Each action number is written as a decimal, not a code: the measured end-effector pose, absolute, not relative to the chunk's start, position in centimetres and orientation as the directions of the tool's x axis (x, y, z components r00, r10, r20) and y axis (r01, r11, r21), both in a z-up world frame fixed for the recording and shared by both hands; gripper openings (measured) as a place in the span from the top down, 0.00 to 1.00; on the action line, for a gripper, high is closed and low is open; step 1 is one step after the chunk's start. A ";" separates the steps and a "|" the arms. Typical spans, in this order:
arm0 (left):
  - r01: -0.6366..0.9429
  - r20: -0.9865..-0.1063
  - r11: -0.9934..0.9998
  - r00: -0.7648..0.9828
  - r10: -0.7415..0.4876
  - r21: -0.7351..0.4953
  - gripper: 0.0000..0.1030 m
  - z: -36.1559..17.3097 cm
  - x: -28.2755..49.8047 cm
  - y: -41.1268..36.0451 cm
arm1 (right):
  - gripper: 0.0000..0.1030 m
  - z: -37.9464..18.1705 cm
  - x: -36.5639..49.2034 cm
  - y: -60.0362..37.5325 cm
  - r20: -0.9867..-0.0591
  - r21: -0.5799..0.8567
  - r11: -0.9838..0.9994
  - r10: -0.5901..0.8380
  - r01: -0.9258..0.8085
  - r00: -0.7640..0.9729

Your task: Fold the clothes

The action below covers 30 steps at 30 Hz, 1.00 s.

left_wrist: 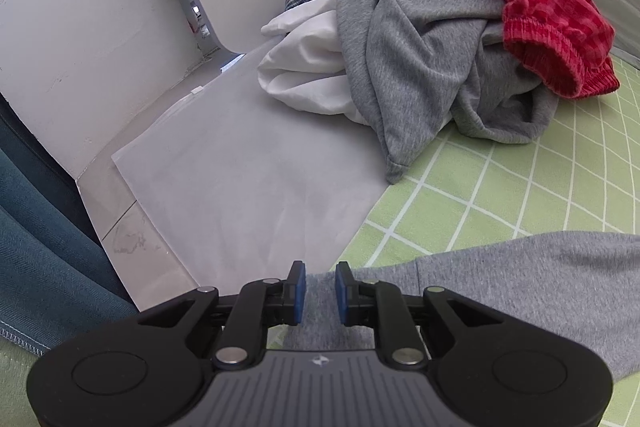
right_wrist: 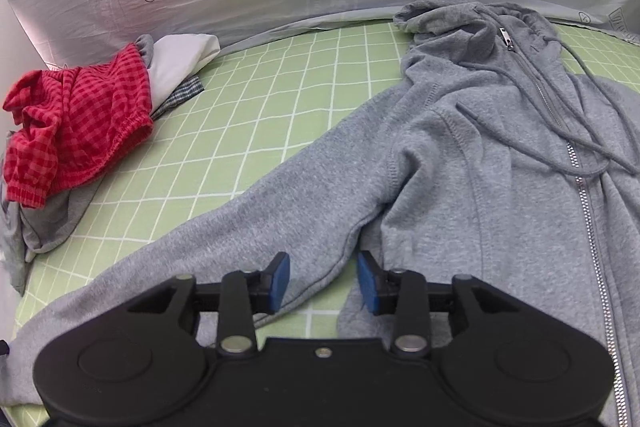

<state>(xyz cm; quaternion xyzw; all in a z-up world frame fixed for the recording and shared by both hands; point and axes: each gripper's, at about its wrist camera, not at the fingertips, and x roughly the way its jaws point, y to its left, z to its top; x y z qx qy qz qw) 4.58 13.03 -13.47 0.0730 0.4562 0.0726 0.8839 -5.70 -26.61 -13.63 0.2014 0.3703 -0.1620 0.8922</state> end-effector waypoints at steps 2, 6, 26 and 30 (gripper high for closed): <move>-0.052 -0.780 0.980 0.597 0.185 0.192 0.58 -12.5 4.0 12.6 | 0.07 -12.8 -7.2 -26.8 -0.698 0.246 0.874 -0.140 0.419 0.703; -0.036 -0.728 0.982 0.665 0.164 0.188 0.25 -10.2 2.5 10.6 | 0.00 -11.0 -11.6 -27.9 -0.615 0.203 0.895 -0.199 0.397 0.763; 0.609 -0.844 0.791 0.396 -0.361 -0.052 0.17 -11.8 -13.2 -15.2 | 0.00 -13.6 -32.6 -40.7 -0.712 -0.025 0.699 -0.514 0.715 0.478; 0.576 -0.875 0.811 0.338 -0.347 -0.099 0.16 -12.9 -14.6 -16.7 | 0.00 -14.4 -34.2 -41.0 -0.736 0.029 0.734 -0.444 0.678 0.512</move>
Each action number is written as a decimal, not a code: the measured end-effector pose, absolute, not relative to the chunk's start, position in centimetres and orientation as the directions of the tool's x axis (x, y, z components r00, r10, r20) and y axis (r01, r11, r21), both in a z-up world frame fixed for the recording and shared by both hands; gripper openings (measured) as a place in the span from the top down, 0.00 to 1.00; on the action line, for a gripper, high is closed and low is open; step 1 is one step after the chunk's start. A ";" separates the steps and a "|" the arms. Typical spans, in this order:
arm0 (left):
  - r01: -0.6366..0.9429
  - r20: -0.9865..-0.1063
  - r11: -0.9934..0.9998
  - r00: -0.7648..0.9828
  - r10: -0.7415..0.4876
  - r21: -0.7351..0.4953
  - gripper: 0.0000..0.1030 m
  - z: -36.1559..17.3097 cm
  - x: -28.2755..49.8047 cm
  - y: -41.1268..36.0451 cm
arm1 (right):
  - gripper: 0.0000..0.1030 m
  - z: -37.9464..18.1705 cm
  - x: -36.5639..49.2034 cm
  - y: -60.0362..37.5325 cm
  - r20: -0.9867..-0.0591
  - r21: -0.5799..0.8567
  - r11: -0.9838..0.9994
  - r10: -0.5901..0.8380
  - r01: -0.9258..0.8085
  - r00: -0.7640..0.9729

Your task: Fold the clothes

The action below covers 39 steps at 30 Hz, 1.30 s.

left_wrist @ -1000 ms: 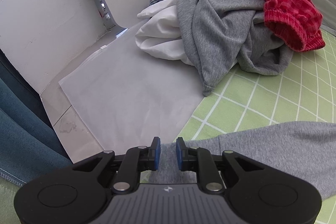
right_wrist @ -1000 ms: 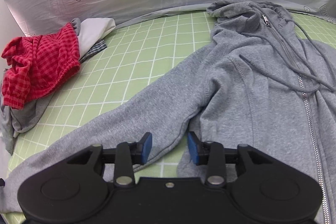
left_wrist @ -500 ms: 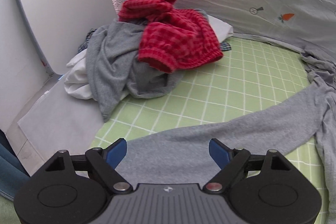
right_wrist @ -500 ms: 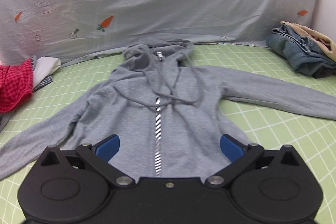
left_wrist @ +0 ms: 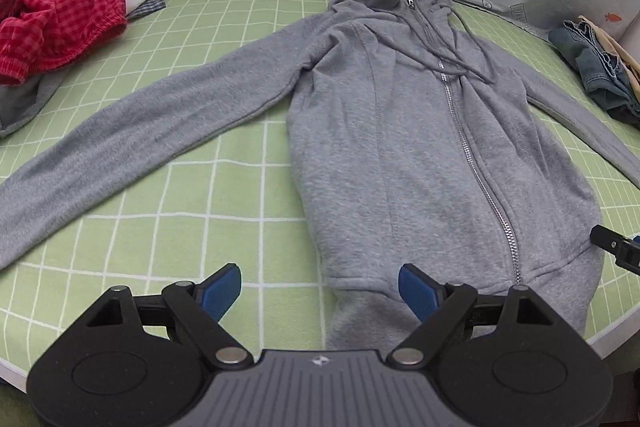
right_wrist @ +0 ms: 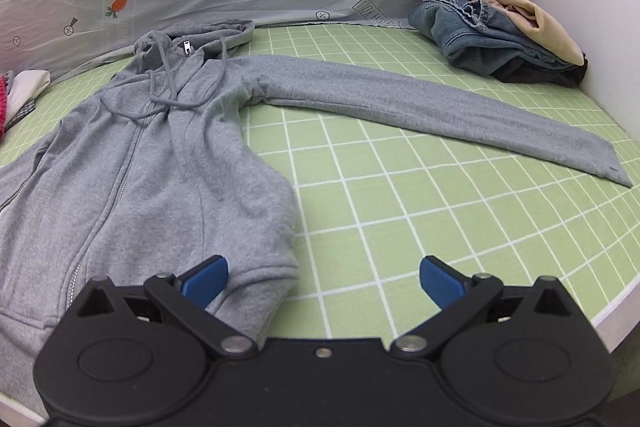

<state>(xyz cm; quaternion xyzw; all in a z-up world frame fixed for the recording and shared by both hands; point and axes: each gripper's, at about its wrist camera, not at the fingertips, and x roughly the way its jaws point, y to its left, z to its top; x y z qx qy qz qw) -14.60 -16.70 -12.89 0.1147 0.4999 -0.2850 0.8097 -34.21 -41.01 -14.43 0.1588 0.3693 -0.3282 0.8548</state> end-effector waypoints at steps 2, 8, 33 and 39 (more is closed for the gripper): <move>0.549 -0.889 0.829 0.323 -0.326 -0.105 0.16 -13.4 -15.1 -17.0 | 0.00 -14.8 -34.4 -40.9 -0.742 0.030 0.761 -0.418 0.648 0.525; 0.461 -0.903 0.874 0.294 -0.314 -0.154 0.14 -14.6 -16.2 -17.3 | 0.00 -16.1 -34.0 -40.5 -0.749 0.018 0.831 -0.358 0.556 0.558; 0.486 -0.739 0.805 0.391 -0.549 -0.341 0.86 -5.6 -7.7 -22.7 | 0.91 -8.8 -25.0 -46.1 -0.637 0.270 0.834 -0.220 0.481 0.739; 0.468 -0.743 0.807 0.380 -0.552 -0.360 0.86 -6.2 -1.2 -25.7 | 0.91 -8.5 -19.2 -49.5 -0.629 0.276 0.805 -0.261 0.524 0.732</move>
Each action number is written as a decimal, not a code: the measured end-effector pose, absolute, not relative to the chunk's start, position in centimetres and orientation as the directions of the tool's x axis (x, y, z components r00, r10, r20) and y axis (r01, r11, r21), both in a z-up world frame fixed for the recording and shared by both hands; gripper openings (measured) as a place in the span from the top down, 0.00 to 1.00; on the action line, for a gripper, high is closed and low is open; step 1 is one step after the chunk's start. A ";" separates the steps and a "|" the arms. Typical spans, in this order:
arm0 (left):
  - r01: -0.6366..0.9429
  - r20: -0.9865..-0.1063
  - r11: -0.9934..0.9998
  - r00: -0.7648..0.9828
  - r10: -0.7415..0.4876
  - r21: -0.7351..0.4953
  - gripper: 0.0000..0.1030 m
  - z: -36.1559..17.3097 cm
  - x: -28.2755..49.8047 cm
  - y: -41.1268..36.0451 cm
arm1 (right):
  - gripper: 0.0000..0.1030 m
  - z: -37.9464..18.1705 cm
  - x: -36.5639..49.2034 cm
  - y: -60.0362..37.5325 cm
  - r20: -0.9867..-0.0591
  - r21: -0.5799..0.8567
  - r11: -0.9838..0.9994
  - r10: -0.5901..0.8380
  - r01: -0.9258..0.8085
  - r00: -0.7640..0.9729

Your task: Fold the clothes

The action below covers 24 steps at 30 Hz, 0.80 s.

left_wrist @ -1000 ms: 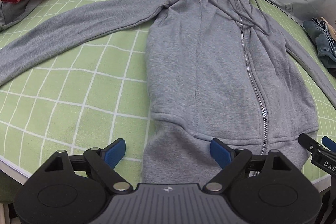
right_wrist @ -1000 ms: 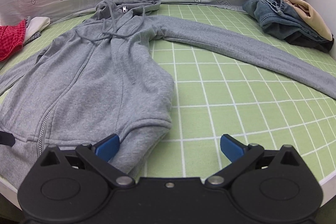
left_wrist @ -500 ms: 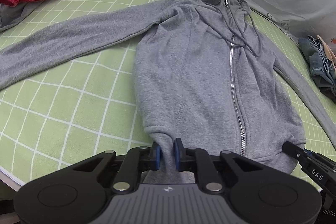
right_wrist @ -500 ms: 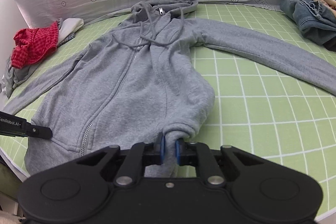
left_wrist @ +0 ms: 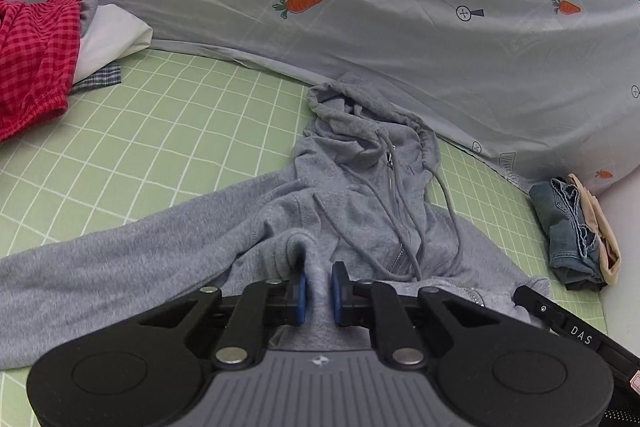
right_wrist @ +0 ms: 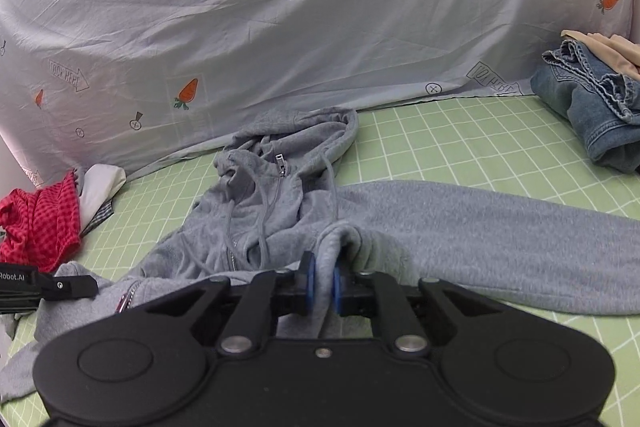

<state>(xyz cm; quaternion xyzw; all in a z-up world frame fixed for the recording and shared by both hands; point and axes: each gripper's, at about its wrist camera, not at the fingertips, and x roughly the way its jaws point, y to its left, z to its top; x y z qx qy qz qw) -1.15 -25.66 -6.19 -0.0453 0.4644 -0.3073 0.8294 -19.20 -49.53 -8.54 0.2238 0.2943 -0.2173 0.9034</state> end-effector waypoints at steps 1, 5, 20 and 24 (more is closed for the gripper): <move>0.465 -0.747 0.807 0.373 -0.551 -0.363 0.86 -6.6 -0.1 -26.1 | 0.91 -8.9 -18.2 -50.1 -0.636 0.280 0.798 -0.262 0.534 0.725; 0.456 -0.774 0.813 0.340 -0.534 -0.361 0.84 -8.5 3.5 -27.8 | 0.91 -10.7 -14.7 -52.1 -0.675 0.292 0.768 -0.256 0.569 0.692; 0.226 -0.733 0.813 0.354 -0.581 -0.536 0.41 -10.1 13.4 -27.6 | 0.54 -12.2 -8.6 -58.5 -0.686 0.440 0.655 -0.196 0.614 0.701; 0.264 -0.722 0.837 0.425 -0.547 -0.479 0.34 -8.2 14.0 -26.9 | 0.31 -9.7 -8.9 -58.9 -0.637 0.392 0.666 -0.302 0.635 0.709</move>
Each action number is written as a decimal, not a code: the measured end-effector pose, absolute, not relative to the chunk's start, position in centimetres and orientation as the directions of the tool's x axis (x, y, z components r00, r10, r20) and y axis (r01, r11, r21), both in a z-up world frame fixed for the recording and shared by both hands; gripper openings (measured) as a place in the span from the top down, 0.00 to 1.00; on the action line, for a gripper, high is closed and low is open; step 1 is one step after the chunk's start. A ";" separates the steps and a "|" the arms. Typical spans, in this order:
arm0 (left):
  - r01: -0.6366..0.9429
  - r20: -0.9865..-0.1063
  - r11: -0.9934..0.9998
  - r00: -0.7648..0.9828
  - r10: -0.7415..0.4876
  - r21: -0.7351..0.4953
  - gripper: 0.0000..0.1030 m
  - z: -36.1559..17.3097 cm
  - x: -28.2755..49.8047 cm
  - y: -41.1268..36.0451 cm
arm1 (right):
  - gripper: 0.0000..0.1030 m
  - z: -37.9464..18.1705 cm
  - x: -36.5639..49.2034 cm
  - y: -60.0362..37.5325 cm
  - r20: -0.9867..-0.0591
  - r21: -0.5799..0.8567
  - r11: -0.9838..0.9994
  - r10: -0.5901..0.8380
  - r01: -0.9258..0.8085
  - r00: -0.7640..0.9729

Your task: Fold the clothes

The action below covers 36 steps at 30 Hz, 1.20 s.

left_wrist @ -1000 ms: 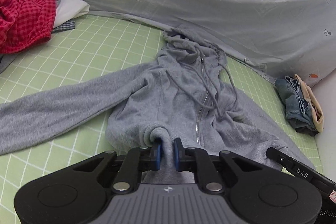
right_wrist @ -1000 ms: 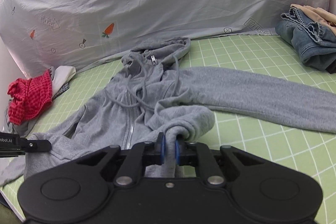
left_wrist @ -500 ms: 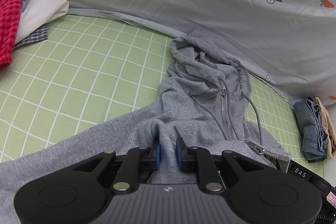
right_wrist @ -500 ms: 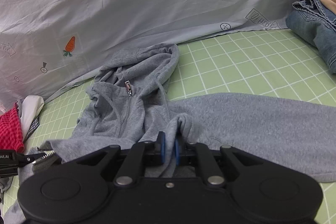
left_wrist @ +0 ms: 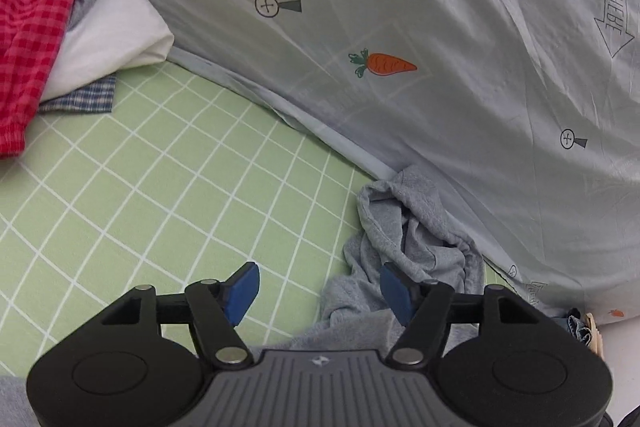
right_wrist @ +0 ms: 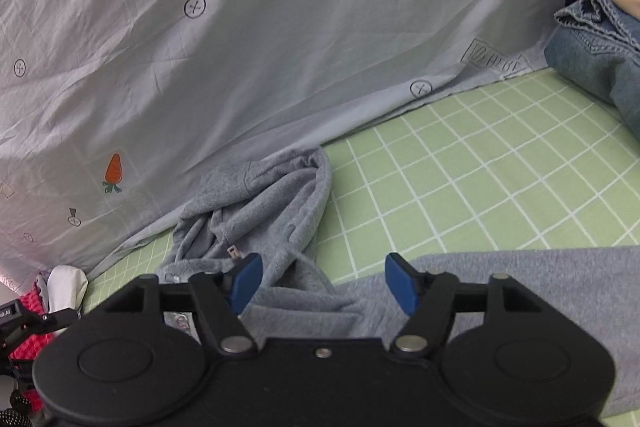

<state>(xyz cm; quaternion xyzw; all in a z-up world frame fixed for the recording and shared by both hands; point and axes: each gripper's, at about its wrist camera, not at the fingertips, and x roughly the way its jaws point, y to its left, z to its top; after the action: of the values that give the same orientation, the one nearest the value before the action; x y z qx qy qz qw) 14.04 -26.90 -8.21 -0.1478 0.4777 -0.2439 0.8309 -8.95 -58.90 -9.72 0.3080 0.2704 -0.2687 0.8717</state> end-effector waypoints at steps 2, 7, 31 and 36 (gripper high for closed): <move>0.265 -0.736 0.851 0.426 -0.526 -0.454 0.34 -8.0 14.0 -26.8 | 0.31 -8.9 -8.8 -59.1 -0.638 0.346 0.681 -0.334 0.646 0.694; 0.262 -0.775 0.860 0.375 -0.509 -0.438 0.34 -8.5 12.8 -27.6 | 0.42 -8.6 -8.4 -58.2 -0.660 0.278 0.730 -0.327 0.625 0.676; 0.335 -0.900 0.939 0.382 -0.208 -0.075 0.27 -11.3 11.9 -30.2 | 0.48 -10.9 -9.2 -54.9 -0.793 -0.143 0.785 -0.455 0.603 0.405; 0.309 -0.903 0.943 0.361 -0.233 -0.120 0.27 -10.8 11.4 -29.0 | 0.49 -10.6 -11.4 -54.5 -0.788 -0.151 0.772 -0.471 0.617 0.397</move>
<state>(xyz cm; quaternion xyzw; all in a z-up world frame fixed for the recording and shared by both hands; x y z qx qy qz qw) 11.35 -28.99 -10.79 0.0349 0.5407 -0.1645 0.8242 -11.42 -54.51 -10.55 0.0828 0.4411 -0.3274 0.8315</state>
